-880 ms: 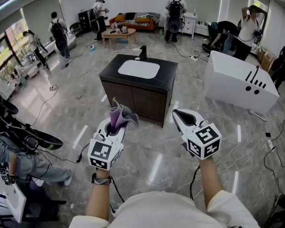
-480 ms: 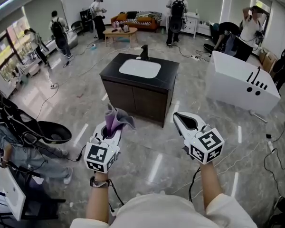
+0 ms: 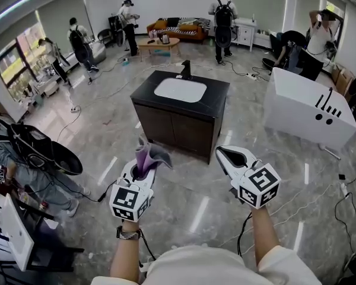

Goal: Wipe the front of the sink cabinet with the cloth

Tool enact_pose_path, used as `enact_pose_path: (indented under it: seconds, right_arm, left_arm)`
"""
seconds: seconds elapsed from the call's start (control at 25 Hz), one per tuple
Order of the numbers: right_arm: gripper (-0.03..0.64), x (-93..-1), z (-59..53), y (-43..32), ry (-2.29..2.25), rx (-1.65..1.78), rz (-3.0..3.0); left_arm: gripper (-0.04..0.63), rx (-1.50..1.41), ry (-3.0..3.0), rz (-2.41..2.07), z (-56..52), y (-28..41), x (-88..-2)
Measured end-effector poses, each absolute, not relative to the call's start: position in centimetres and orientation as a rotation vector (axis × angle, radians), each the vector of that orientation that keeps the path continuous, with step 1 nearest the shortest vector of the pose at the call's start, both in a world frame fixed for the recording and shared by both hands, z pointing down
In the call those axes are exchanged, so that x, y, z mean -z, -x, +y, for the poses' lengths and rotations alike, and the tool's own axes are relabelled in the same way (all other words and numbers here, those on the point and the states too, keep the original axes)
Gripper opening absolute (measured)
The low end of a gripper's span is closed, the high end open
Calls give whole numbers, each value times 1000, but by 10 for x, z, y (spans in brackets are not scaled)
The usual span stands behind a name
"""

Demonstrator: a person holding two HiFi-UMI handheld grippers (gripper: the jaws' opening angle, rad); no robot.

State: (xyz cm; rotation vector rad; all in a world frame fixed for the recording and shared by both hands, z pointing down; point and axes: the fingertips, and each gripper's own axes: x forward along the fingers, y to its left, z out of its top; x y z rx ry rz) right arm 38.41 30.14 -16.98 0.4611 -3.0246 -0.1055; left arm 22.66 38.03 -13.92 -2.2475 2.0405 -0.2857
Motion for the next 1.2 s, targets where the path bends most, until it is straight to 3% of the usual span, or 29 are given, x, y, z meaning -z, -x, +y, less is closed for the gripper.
enact_pose_path:
  seconds: [0.56, 0.88, 1.2]
  right_arm:
    - [6, 151, 256, -382, -346, 183, -2989]
    - [5, 137, 187, -327, -386, 254, -2950]
    - [6, 152, 112, -234, -362, 116, -3011]
  left_arm:
    - [46, 335, 2185, 2064, 343, -247, 138]
    - [46, 398, 2132, 2040, 270, -193, 127]
    - [48, 354, 2189, 2010, 177, -96, 128]
